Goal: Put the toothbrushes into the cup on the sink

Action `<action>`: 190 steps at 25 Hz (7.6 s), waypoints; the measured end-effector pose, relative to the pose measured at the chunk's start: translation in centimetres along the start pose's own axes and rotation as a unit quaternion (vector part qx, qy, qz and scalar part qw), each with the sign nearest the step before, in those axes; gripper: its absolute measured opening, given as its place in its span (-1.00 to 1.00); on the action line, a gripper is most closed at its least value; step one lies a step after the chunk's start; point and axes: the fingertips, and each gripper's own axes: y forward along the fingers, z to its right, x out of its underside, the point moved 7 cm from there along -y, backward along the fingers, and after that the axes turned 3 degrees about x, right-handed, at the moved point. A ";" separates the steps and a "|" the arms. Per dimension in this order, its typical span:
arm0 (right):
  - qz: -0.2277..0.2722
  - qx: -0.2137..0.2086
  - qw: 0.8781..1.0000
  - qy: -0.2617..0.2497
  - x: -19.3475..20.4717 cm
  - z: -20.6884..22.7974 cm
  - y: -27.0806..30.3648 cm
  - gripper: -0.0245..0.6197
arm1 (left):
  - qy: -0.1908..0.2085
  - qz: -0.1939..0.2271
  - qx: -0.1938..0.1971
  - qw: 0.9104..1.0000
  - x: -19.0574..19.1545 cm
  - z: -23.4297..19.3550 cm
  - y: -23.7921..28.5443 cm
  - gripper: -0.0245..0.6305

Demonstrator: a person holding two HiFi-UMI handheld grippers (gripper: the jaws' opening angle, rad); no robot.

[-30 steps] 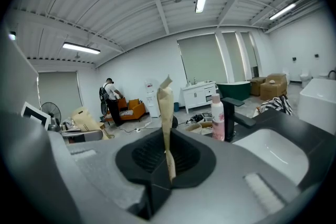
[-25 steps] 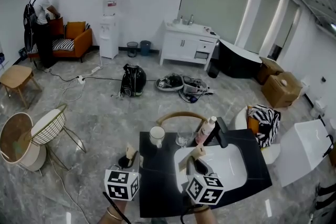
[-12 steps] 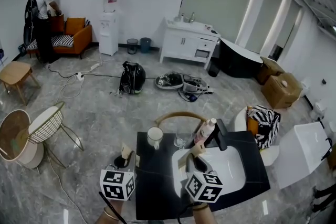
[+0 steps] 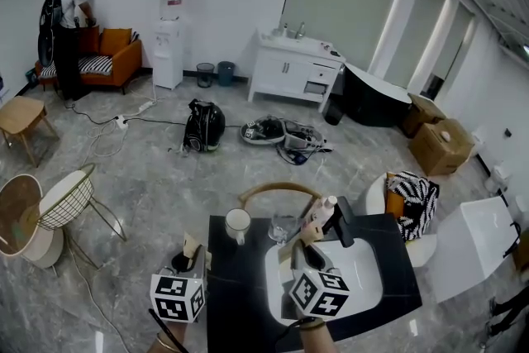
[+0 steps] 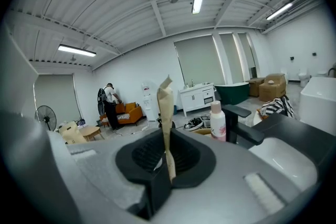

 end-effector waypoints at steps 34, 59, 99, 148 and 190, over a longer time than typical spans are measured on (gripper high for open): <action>0.036 -0.001 0.999 0.001 -4.9 1.9 6.4 -0.84 | -0.020 -0.007 -0.039 0.999 0.4 -2.0 1.6 -0.80; 0.016 -0.023 0.999 -0.014 -2.1 3.7 11.4 -0.84 | -0.027 -0.013 -0.069 0.997 1.1 -2.4 1.5 -0.80; -0.018 -0.007 0.998 -0.059 1.5 2.4 11.2 -0.45 | -0.018 -0.028 -0.044 0.998 1.4 -2.8 1.4 -0.80; -0.007 0.052 0.998 -0.040 3.6 -0.3 -2.3 -0.91 | 0.010 0.007 0.033 0.999 -0.2 2.6 -2.2 -0.80; -0.036 0.082 0.996 -0.003 3.5 5.6 1.5 -0.91 | 0.096 0.021 0.048 0.994 -7.2 2.5 5.8 -0.80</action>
